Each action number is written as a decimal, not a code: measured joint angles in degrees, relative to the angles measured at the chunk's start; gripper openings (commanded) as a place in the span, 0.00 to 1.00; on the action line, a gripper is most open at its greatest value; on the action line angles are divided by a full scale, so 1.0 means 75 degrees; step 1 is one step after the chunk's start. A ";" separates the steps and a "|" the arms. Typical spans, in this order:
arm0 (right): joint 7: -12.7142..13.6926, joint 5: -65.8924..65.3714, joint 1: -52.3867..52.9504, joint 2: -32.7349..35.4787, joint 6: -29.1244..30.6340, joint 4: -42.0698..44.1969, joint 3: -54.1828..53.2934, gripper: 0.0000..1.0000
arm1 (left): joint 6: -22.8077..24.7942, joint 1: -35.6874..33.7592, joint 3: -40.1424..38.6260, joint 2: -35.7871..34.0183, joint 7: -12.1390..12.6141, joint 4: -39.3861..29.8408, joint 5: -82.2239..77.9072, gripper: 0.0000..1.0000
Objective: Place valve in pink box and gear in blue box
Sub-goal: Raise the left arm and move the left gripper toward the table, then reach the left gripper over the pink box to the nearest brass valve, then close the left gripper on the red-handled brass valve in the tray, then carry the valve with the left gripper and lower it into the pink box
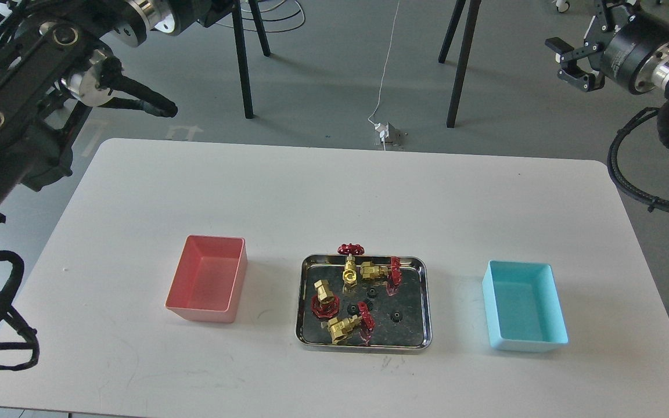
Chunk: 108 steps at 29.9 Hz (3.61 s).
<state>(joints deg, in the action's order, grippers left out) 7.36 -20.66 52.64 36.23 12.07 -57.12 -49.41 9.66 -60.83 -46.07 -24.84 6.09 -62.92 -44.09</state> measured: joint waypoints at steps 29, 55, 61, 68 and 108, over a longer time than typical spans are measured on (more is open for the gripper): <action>0.0004 -0.0021 0.0616 0.0104 -0.0355 -0.0144 0.0096 1.00 | -0.0189 0.1417 0.0458 -0.1158 -0.3757 -0.0805 -0.3218 0.88; 0.0121 -0.0137 0.2200 0.0632 -0.0178 -0.0112 0.1253 1.00 | -0.4694 0.4720 0.3107 -0.0161 -0.3086 -0.0642 -1.0789 0.92; 0.0110 -0.0142 0.2189 0.0632 -0.0178 -0.0082 0.1273 1.00 | -0.4577 0.4886 0.3547 0.0664 -0.3011 0.0093 -1.0789 0.92; 0.0110 -0.0152 0.2182 0.0621 -0.0187 -0.0071 0.1289 1.00 | -0.4569 0.5088 0.3735 0.1411 -0.3002 0.0797 -1.0789 0.92; 0.0056 -0.0279 0.2098 0.0525 -0.0159 0.0308 0.1486 0.99 | -0.4559 0.4994 0.3348 0.1082 -0.3017 0.0688 -1.0788 0.11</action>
<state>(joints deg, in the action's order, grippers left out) 7.77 -22.75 68.37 40.16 10.88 -54.81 -38.27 -24.53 -23.38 -20.95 -16.72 -16.54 -57.76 -125.00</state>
